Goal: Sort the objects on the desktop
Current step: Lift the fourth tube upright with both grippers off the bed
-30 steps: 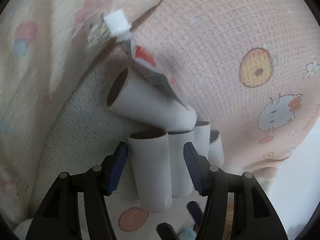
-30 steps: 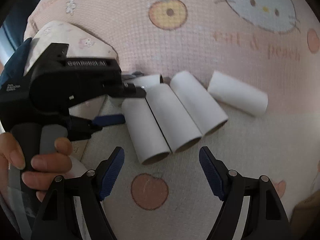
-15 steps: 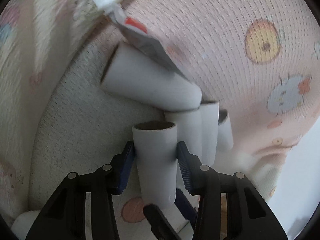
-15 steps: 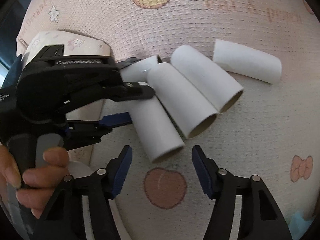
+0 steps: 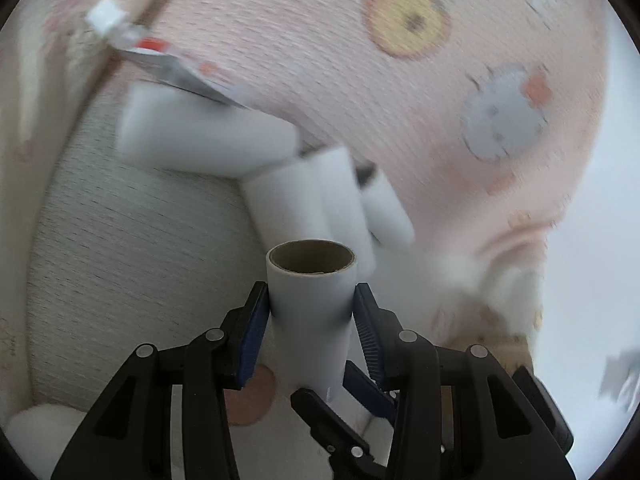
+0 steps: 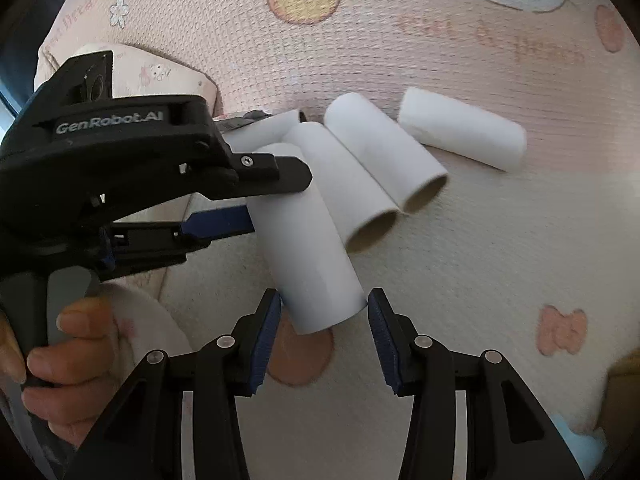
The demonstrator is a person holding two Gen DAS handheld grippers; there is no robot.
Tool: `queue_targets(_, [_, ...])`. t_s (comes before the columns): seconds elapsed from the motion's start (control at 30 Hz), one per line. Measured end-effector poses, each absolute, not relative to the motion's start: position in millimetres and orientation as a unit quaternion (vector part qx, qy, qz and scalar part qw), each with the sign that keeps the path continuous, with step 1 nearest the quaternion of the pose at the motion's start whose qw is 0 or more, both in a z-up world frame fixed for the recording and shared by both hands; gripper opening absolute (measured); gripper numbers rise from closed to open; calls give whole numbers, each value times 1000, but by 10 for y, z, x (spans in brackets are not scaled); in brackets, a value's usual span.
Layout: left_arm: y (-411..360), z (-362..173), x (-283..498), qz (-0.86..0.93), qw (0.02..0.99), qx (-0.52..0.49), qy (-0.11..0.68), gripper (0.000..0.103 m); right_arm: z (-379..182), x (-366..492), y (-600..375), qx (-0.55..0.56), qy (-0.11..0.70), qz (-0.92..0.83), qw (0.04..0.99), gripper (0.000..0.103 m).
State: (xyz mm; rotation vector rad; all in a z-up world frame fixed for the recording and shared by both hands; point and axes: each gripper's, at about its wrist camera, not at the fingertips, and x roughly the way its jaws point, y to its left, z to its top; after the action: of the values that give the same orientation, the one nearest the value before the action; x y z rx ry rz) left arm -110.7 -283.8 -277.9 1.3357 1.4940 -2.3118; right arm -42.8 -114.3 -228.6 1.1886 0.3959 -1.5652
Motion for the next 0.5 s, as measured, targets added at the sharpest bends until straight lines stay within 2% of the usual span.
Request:
queue_targets(0.13, [-2598,-2724,-1153,-763,-8,450,465,46,-2272,-452,-856,507,148,-662,532,43])
queue_targets(0.5, [-2110,-2671,-1109,-767,-97,492,401,47,-2216,-428,-453,512,156,-676,506,43])
